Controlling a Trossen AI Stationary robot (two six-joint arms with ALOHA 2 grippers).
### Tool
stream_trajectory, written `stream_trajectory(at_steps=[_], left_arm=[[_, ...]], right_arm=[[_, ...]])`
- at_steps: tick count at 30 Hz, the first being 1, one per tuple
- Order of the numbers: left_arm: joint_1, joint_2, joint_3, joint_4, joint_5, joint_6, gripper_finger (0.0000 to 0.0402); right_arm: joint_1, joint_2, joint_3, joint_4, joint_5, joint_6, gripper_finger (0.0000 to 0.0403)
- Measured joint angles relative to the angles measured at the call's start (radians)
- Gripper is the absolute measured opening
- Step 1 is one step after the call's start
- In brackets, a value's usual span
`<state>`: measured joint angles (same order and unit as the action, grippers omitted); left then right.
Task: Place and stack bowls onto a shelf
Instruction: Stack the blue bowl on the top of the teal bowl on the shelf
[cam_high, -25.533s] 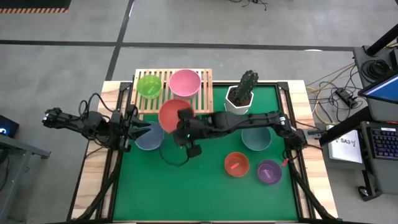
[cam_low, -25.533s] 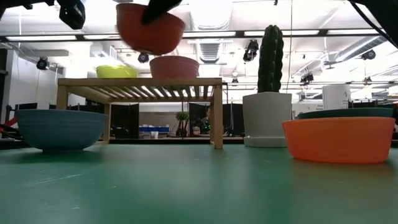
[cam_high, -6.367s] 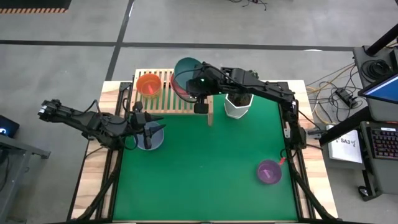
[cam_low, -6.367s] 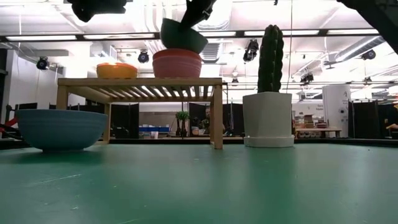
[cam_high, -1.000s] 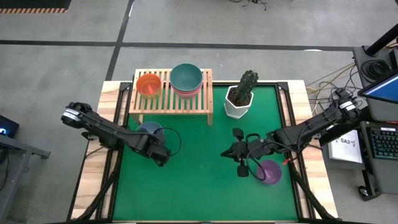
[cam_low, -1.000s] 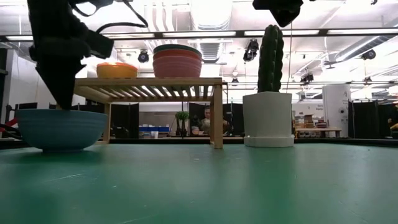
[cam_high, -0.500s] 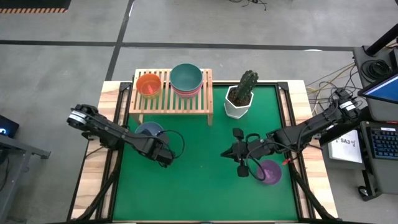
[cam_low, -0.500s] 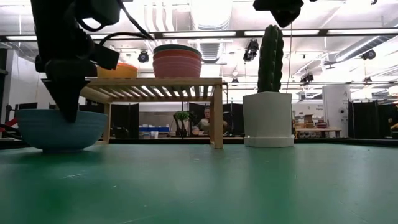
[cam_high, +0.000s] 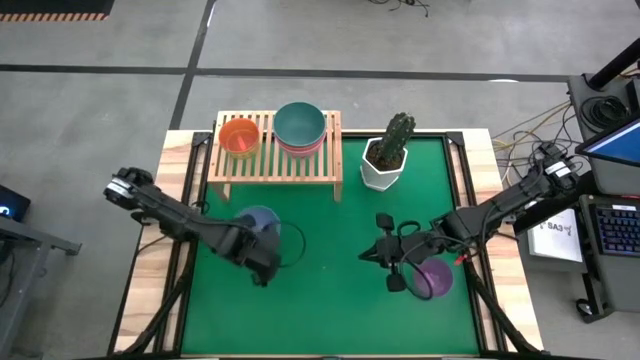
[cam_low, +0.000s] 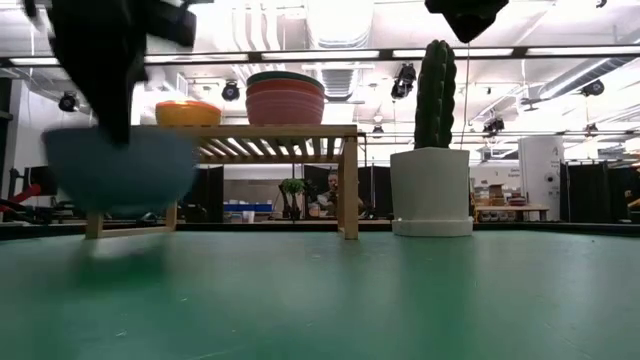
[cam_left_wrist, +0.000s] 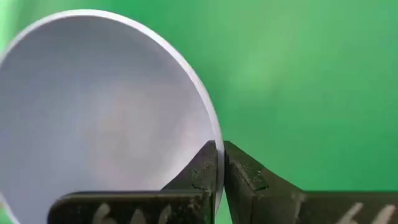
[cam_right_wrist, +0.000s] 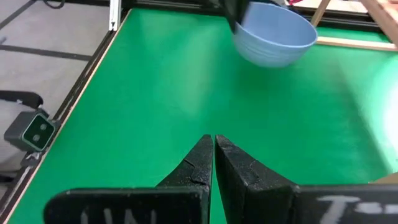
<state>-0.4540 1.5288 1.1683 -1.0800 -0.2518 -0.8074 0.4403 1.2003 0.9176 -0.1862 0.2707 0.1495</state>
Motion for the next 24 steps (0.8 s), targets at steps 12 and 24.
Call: stream_trajectory(at_steps=[12, 24], left_arm=[[-0.058, 0.003, 0.441, -0.081, -0.283, 0.588, 0.0001], [0.277, 0.003, 0.654, -0.153, -0.37, 0.983, 0.0]], right_arm=[[0.007, 0.0, -0.038, 0.005, 0.001, 0.003, 0.0009], [0.007, 0.0, -0.04, 0.005, 0.0, 0.007, 0.0009]])
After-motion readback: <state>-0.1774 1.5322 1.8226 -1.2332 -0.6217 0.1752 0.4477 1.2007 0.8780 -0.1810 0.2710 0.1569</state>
